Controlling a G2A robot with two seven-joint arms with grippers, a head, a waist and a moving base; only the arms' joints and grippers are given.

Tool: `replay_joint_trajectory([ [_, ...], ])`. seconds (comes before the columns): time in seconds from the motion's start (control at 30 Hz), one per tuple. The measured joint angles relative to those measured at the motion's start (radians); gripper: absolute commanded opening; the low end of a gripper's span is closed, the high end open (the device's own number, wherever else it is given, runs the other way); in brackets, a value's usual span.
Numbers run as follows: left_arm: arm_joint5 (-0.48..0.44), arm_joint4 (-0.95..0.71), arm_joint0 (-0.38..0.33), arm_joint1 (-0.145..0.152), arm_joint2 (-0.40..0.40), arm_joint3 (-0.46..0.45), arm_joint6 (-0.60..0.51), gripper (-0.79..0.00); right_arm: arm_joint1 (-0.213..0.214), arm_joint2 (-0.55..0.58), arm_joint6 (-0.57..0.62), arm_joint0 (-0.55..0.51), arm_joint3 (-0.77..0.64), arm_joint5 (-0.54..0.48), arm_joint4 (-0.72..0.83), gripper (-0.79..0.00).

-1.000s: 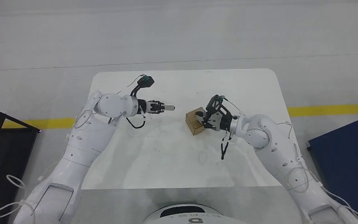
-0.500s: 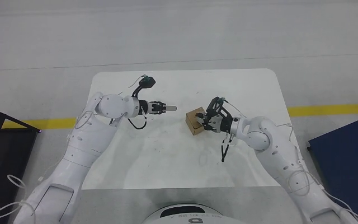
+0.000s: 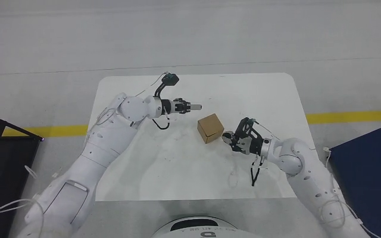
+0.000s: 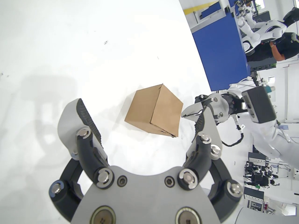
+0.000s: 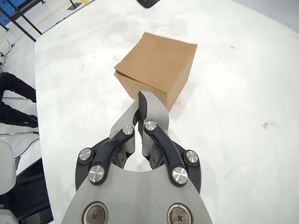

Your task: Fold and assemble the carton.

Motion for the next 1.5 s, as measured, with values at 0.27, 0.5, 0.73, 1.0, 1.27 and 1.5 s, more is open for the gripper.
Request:
replay_joint_trajectory([
  [0.27,-0.018,-0.039,-0.083,-0.047,0.070,0.115,0.033,0.000,-0.020,-0.085,-0.002,0.094,0.080,0.038,0.015,-0.785],
  [0.5,-0.047,-0.068,-0.105,-0.075,0.105,0.184,0.040,0.000,-0.006,-0.021,-0.101,0.053,0.109,-0.028,0.034,-0.785],
  [0.73,-0.061,-0.082,-0.107,-0.109,0.161,0.189,0.043,0.000,0.025,0.157,-0.257,-0.099,0.070,-0.081,0.026,-0.785],
  [1.0,-0.087,-0.147,-0.116,-0.138,0.202,0.167,-0.066,0.000,0.038,0.249,-0.343,-0.198,0.013,-0.119,0.014,-0.785],
  [1.27,-0.058,-0.123,-0.127,-0.142,0.194,0.176,-0.051,0.000,0.036,0.247,-0.344,-0.201,0.013,-0.086,0.010,-0.785],
  [1.5,-0.064,-0.232,-0.128,-0.164,0.208,0.185,-0.149,0.000,0.035,0.246,-0.345,-0.194,0.021,-0.087,0.023,-0.785],
])
